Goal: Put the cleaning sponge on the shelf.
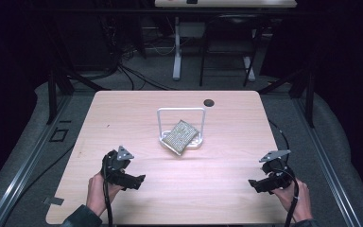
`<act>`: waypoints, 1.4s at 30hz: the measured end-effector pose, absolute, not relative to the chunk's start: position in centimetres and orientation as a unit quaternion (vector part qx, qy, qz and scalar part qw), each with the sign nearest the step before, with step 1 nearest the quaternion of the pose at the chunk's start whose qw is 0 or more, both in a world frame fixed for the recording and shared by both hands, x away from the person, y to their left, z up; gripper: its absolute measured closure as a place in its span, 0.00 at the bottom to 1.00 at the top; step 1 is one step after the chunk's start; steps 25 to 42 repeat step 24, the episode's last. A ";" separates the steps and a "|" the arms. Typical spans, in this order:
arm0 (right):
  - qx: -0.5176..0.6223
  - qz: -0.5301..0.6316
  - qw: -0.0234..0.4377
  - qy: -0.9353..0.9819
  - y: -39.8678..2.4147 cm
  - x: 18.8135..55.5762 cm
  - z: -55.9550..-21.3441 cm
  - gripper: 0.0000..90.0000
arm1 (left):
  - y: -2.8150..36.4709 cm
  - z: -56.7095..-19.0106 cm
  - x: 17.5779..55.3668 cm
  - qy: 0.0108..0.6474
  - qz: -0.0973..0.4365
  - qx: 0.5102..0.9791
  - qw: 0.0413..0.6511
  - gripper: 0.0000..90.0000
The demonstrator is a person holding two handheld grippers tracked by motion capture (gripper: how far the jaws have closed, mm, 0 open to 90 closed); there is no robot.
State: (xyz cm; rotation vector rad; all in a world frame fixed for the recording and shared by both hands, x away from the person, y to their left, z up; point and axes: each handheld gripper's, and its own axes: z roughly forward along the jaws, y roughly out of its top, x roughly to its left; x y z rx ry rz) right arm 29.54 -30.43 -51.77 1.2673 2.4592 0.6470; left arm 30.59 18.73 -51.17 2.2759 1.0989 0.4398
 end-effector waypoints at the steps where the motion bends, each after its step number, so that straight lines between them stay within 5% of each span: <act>1: 0.443 0.224 0.148 0.856 -30.5 29.5 -51.8 0.12 | 19.0 -51.3 30.4 0.415 0.164 0.848 0.285 0.00; 42: 0.446 0.208 0.145 0.859 -30.6 29.5 -52.2 0.12 | 20.3 -52.7 30.0 0.420 0.162 0.849 0.278 0.00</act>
